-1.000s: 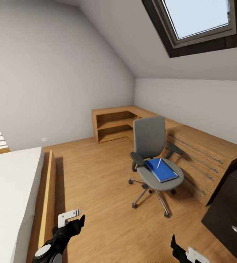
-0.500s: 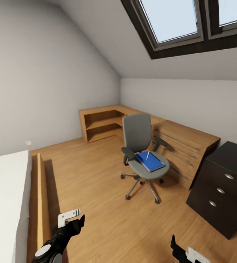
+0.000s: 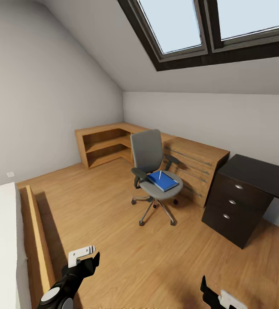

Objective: In the bedroom, organize the workspace by keeping the computer under the desk, ensuring the monitor is on the desk, placing the keyboard on the desk next to the monitor, placing the mouse on the desk next to the keyboard, moving the folder from the swivel chair onto the desk next to the mouse, stacking the notebook on top of the folder with the pen on top of the notebook, and positioning the swivel chair next to the desk.

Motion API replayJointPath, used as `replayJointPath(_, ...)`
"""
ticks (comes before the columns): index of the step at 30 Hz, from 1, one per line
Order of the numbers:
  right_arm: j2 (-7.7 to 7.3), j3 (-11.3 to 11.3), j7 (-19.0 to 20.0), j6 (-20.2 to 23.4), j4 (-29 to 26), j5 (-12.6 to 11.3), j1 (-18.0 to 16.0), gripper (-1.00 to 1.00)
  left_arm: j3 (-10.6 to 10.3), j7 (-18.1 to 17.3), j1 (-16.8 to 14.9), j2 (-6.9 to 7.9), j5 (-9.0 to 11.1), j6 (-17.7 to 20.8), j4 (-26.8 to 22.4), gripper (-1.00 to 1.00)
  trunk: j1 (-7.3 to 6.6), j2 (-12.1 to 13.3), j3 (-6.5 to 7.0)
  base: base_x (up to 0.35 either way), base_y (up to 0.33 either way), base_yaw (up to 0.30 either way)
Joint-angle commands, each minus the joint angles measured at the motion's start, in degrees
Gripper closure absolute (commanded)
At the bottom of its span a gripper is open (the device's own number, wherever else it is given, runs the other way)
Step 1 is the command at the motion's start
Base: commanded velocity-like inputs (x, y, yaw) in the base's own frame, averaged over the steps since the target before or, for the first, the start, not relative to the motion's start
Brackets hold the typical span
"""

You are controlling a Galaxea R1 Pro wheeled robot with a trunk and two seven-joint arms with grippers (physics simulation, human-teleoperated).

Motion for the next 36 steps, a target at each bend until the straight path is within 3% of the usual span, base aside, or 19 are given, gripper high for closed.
replayJointPath(1,-0.01,0.0,0.2,-0.2,0.1,-0.3,-0.1,-1.00,-0.1,0.5,0.0,0.02,0.6,0.2,-0.1,-1.00,-0.02,0.0,-0.05,-0.251,0.233,-0.296)
replayJointPath(22,0.10,1.2,0.3,-0.2,0.2,-0.2,-0.1,-1.00,-0.1,0.5,0.0,0.02,0.6,0.2,-0.1,-1.00,-0.02,0.0,-0.05,-0.272,0.201,-0.296)
replayJointPath(36,0.12,1.3,0.3,-0.2,0.2,-0.2,-0.1,-1.00,-0.1,0.5,0.0,0.02,0.6,0.2,-0.1,-1.00,-0.02,0.0,-0.05,-0.325,-0.031,-0.296)
